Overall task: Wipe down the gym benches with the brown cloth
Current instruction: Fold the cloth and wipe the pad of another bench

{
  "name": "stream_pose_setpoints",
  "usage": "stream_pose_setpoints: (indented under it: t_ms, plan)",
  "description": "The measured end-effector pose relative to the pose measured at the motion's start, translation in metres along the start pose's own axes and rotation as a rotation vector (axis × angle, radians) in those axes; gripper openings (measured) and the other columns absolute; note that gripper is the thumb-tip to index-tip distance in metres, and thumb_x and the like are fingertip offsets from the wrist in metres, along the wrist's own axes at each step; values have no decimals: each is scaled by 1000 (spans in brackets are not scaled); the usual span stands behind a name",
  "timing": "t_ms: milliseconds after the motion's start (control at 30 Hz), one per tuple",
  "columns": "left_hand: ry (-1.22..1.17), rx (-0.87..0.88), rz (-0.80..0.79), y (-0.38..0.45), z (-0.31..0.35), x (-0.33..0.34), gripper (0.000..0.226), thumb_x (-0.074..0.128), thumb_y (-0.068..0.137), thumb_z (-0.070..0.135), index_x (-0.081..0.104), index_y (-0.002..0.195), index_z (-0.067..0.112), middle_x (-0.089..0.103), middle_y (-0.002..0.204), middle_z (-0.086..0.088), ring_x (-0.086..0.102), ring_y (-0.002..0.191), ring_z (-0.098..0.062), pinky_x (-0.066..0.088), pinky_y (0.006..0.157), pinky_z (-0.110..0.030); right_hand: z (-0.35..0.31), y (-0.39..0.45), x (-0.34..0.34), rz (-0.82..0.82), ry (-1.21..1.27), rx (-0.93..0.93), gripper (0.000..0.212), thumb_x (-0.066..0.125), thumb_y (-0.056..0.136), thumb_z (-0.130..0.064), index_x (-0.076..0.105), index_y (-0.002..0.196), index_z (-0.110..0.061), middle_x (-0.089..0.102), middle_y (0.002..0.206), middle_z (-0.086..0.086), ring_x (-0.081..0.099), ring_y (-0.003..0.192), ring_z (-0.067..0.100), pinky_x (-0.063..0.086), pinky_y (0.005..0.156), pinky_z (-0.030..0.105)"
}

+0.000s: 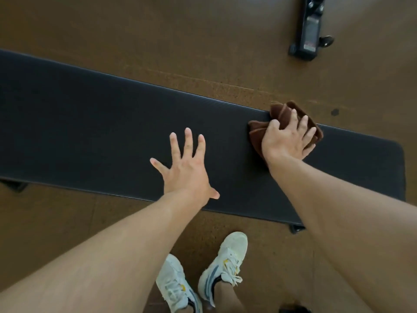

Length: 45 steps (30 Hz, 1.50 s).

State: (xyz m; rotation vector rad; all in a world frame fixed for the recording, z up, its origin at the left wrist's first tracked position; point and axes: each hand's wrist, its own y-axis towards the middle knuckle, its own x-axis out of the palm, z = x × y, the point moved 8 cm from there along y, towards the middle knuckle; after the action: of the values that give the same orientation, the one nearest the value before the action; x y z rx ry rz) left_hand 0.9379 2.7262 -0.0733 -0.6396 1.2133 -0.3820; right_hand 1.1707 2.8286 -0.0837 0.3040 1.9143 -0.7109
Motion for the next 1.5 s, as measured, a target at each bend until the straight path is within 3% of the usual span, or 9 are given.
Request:
stream_pose_setpoints:
  t_ms: [167,367,467,567,700,900,1133,1300,1500]
  plan:
    - [-597,21,421,-56,-71,-26,86,63,99,21,6,162,31,-1,171,10,-6,156,-6,11,128,-41,-124,-120,77,-217,-121,-646,68,44,98,-51,24,163,-44,11,176,-9,-5,163,19,-9,130,48]
    - [-520,-164,498,-89,-140,-8,74,51,104,26,5,163,29,-1,171,12,-5,156,-3,11,127,-36,-66,-233,110,-291,-358,-1201,63,45,103,-49,29,163,-40,22,174,-6,4,164,22,5,132,50]
    - [-481,-67,409,-93,-107,1,80,55,102,28,3,162,30,-6,170,13,-11,155,-1,10,128,-36,23,-217,77,-282,-392,-1065,70,47,98,-45,24,164,-42,21,173,-8,4,164,19,8,132,50]
    - [-408,68,324,-91,-50,10,92,64,98,25,-2,161,34,-12,169,15,-19,153,0,5,128,-34,94,-159,26,-252,-353,-640,72,35,94,-47,18,164,-45,12,175,-13,-6,163,11,1,132,48]
    - [-368,173,225,-82,33,30,101,68,96,25,-11,157,38,-21,166,18,-29,148,4,0,124,-28,110,-47,-28,-139,-258,-336,71,27,97,-53,11,166,-44,-1,176,-15,-16,160,9,-11,131,43]
    - [-269,193,142,-65,127,48,116,76,90,20,-20,151,42,-29,165,13,-25,152,-8,10,128,-44,53,72,-44,-135,-222,-329,65,31,103,-49,19,165,-35,13,176,-3,-3,163,24,-7,130,54]
    - [-180,197,57,-52,193,49,109,64,94,10,-21,157,37,-33,164,10,-35,149,-14,6,127,-55,175,-79,-37,-181,-309,-746,71,43,99,-47,22,166,-35,18,175,-4,-3,164,22,10,130,56]
    - [-92,242,49,-40,230,40,112,63,90,1,-20,157,37,-31,165,11,-33,150,-13,6,126,-55,154,7,-56,-150,-238,-657,70,36,98,-51,19,165,-39,14,176,-7,-6,163,18,-7,131,49]
    - [47,187,-18,-15,272,52,130,85,81,28,-21,157,34,-31,165,5,-31,151,-23,13,121,-64,140,100,-90,-108,-170,-546,68,37,100,-51,19,165,-39,11,176,-6,-8,163,19,-7,131,50]
